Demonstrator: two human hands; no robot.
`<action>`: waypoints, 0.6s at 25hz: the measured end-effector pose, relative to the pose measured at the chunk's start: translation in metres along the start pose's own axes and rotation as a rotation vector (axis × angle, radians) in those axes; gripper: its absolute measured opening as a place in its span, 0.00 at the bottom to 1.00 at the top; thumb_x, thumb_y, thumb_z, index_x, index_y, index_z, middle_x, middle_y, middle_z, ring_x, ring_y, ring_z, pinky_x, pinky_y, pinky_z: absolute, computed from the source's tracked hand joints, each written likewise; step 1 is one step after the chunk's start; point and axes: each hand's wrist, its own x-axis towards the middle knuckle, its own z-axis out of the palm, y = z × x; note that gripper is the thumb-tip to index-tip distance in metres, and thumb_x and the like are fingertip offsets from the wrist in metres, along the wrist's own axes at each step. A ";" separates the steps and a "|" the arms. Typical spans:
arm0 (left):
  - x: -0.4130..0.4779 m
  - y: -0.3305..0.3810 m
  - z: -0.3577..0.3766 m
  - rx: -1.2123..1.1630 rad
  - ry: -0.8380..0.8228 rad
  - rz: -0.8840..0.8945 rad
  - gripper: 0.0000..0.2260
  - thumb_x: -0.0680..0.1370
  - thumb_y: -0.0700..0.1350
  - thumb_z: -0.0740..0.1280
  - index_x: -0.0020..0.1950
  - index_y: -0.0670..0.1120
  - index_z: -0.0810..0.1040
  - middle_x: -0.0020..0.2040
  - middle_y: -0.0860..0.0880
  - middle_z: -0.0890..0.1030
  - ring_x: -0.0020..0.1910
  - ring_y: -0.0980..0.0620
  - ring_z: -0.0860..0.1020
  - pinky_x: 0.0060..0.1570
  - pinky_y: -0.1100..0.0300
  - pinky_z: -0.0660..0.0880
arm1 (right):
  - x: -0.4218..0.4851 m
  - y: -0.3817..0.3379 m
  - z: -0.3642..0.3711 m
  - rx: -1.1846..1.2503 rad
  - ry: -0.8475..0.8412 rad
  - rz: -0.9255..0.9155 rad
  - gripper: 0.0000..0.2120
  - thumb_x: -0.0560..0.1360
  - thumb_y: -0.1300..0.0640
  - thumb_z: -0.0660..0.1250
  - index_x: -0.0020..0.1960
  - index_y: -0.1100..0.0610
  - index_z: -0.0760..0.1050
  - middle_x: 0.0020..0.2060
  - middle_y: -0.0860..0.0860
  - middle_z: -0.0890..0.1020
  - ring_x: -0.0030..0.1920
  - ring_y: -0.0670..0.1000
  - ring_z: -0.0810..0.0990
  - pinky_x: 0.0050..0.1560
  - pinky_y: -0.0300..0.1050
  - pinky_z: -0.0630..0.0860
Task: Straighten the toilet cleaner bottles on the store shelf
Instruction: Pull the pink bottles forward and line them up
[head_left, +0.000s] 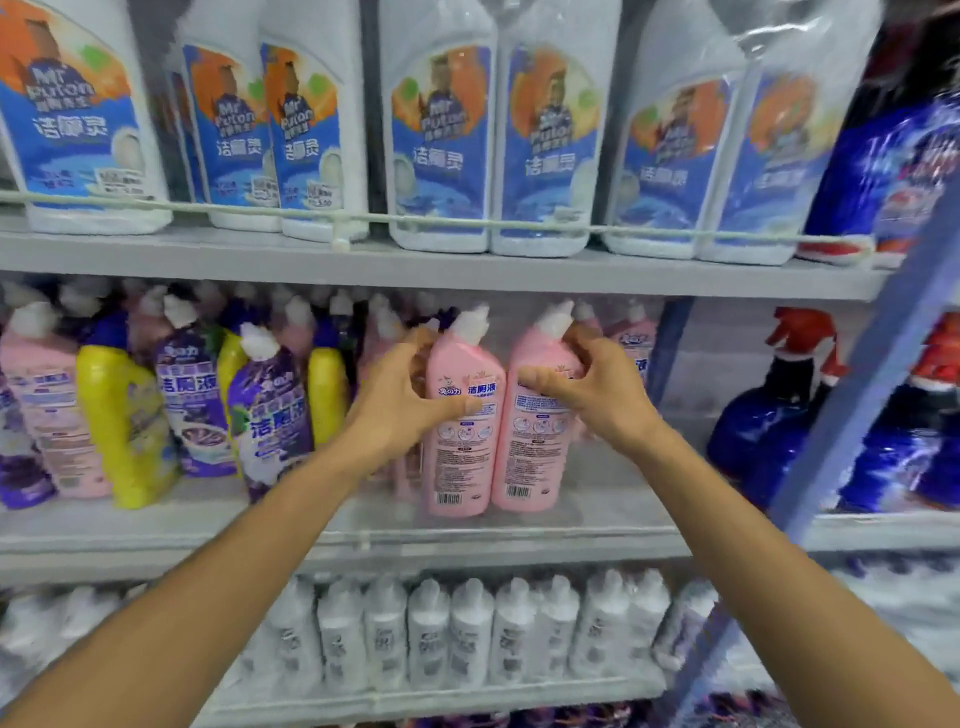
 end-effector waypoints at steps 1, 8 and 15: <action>0.012 0.002 0.029 -0.011 -0.010 -0.002 0.28 0.65 0.40 0.83 0.60 0.47 0.74 0.52 0.48 0.86 0.48 0.52 0.86 0.47 0.51 0.84 | 0.002 0.018 -0.024 -0.009 0.004 0.015 0.21 0.69 0.46 0.80 0.56 0.53 0.78 0.47 0.47 0.86 0.46 0.45 0.86 0.49 0.47 0.84; 0.051 -0.010 0.157 -0.038 0.008 -0.098 0.27 0.63 0.43 0.84 0.55 0.55 0.74 0.51 0.50 0.85 0.49 0.47 0.85 0.48 0.48 0.83 | 0.016 0.119 -0.108 0.015 0.003 0.133 0.27 0.65 0.44 0.82 0.59 0.52 0.78 0.50 0.48 0.86 0.49 0.49 0.86 0.52 0.52 0.84; 0.067 -0.008 0.172 0.001 0.028 -0.132 0.30 0.60 0.52 0.84 0.56 0.52 0.74 0.52 0.50 0.85 0.50 0.49 0.84 0.48 0.47 0.83 | 0.017 0.139 -0.112 0.003 -0.030 0.097 0.25 0.68 0.45 0.79 0.61 0.52 0.76 0.50 0.43 0.84 0.49 0.40 0.84 0.47 0.35 0.81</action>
